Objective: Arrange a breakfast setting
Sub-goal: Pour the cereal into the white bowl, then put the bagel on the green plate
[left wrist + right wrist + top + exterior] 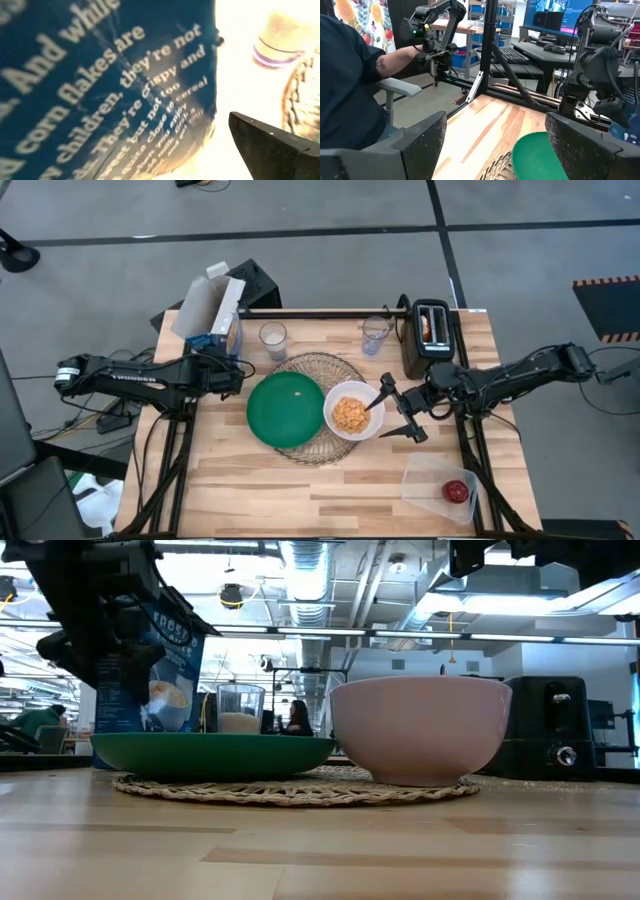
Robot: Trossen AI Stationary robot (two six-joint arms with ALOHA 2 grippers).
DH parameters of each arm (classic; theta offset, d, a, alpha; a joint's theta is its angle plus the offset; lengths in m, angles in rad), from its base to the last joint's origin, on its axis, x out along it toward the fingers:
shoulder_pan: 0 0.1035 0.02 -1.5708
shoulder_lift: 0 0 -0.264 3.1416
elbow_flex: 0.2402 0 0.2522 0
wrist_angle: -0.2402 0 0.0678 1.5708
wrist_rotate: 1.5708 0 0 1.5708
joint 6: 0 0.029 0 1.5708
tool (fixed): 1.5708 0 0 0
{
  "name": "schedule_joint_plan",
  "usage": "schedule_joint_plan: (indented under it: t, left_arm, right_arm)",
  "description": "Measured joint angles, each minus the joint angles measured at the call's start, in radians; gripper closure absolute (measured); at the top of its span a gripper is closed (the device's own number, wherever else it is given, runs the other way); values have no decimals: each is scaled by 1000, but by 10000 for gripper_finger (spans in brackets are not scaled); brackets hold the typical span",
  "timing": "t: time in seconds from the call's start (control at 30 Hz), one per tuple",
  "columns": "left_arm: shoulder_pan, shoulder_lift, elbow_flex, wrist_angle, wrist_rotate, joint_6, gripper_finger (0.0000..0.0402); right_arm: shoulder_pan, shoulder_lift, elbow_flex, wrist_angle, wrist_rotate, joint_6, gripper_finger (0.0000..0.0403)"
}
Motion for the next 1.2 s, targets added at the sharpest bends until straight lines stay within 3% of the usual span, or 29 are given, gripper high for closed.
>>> schedule_joint_plan:
  t: [0.37,0.67,1.2]
  left_arm:
    - [0,0,69,-168,97,-48,51]
    - [-3,1,114,-175,208,2,51]
    - [-4,1,143,-179,558,80,51]
  right_arm:
    - [0,2,0,-3,0,0,37]
    - [0,2,0,-3,0,0,37]
    - [0,2,0,-5,0,0,37]
